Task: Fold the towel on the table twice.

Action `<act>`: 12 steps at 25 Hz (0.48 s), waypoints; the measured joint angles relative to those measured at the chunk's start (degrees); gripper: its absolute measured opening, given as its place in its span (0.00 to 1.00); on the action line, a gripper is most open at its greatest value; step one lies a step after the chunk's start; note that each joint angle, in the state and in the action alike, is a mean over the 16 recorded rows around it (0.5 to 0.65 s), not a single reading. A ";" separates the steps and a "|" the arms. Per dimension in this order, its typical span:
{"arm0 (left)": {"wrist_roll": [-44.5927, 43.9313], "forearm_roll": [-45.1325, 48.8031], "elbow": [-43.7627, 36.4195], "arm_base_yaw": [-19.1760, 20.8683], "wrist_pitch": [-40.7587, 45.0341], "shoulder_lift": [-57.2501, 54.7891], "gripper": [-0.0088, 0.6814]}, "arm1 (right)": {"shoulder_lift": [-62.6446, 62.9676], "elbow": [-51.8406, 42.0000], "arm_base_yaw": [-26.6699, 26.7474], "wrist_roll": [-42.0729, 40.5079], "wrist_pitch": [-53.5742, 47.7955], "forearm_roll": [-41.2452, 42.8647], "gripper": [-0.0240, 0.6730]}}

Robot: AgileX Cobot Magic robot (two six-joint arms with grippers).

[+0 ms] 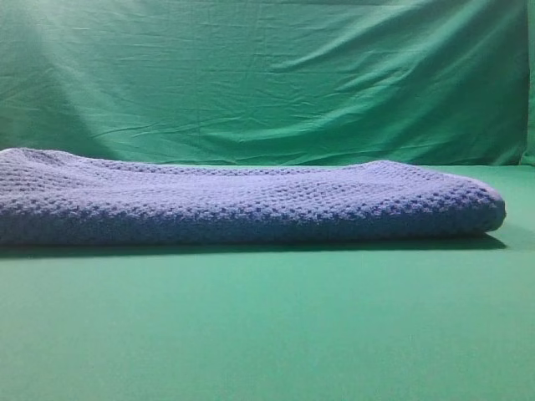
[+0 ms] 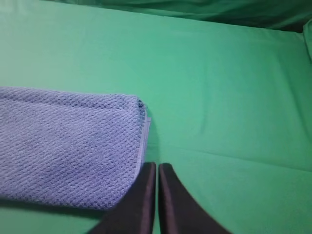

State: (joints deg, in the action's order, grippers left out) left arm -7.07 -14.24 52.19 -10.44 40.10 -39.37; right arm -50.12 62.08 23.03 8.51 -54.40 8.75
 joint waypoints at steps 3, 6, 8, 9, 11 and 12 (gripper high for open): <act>-1.04 -1.51 -3.43 0.00 0.43 6.10 0.01 | 7.55 -4.38 0.00 -0.86 0.61 -0.95 0.03; -1.89 -3.09 -7.32 0.00 0.64 11.90 0.01 | 14.78 -8.50 0.00 -1.81 1.19 -1.90 0.03; -2.33 -4.00 -9.98 0.00 0.78 15.63 0.01 | 19.35 -11.06 0.00 -2.45 1.48 -2.57 0.03; -2.49 -4.39 -11.28 0.00 0.85 17.43 0.01 | 21.53 -12.27 0.00 -2.72 1.60 -2.90 0.03; -2.69 -5.01 -13.86 0.00 0.98 20.97 0.01 | 25.70 -14.62 0.00 -3.23 1.82 -3.50 0.03; -2.78 -5.25 -15.11 0.00 1.06 22.70 0.01 | 27.69 -15.78 0.00 -3.47 1.92 -3.78 0.03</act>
State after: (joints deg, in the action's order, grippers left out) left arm -9.84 -19.50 37.08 -10.44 41.16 -16.67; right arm -22.43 46.31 23.03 5.04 -52.47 4.97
